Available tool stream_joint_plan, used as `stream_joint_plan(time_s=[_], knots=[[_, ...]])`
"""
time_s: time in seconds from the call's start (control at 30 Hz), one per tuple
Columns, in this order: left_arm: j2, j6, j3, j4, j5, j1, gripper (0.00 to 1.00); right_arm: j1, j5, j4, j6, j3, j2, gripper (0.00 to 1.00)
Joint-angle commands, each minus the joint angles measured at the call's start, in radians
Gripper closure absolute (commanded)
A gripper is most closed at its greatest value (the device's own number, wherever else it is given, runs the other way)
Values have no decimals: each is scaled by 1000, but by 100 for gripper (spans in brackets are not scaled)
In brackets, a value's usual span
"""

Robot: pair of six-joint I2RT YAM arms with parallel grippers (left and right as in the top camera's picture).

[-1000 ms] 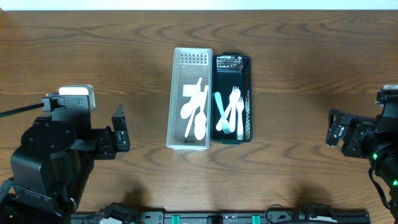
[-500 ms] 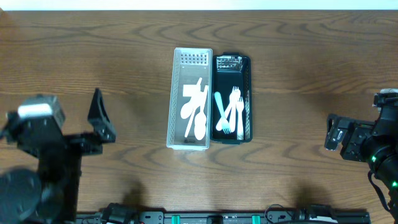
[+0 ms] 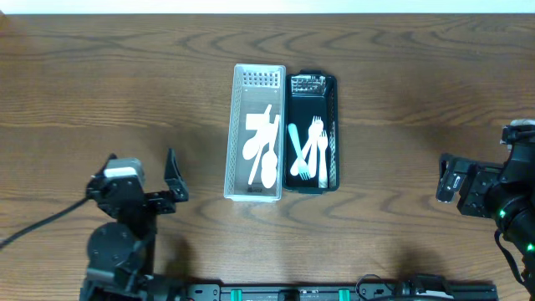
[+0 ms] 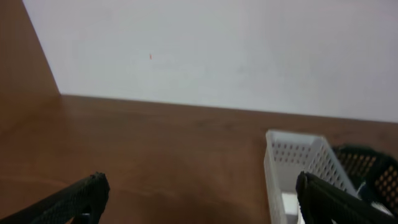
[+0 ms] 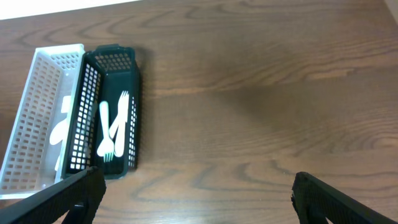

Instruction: Pack container

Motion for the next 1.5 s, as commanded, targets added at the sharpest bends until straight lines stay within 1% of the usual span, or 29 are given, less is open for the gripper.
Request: stream_joint_plan(time_s=[0.0, 0.13, 0.3, 0.77, 0.93, 1.17, 1.47], knots=[[-57, -13, -122, 73, 0, 5, 2, -6, -8, -1, -10, 2, -3, 1], [-103, -13, -267, 175, 0, 11, 2, -6, -8, -1, -10, 2, -3, 1], [-139, -14, -365, 248, 1, 13, 2, -6, -8, -1, -10, 2, -3, 1], [-297, -13, -453, 250, 1, 11, 2, -6, -8, -1, -10, 2, -3, 1], [-298, -13, -453, 195, 0, 11, 2, -6, -8, -1, -10, 2, -3, 1], [-295, -13, -453, 61, 1, 11, 2, -6, -8, -1, -10, 2, -3, 1], [-274, -13, -453, 65, 1, 11, 2, -6, -8, -1, -10, 2, -3, 1]])
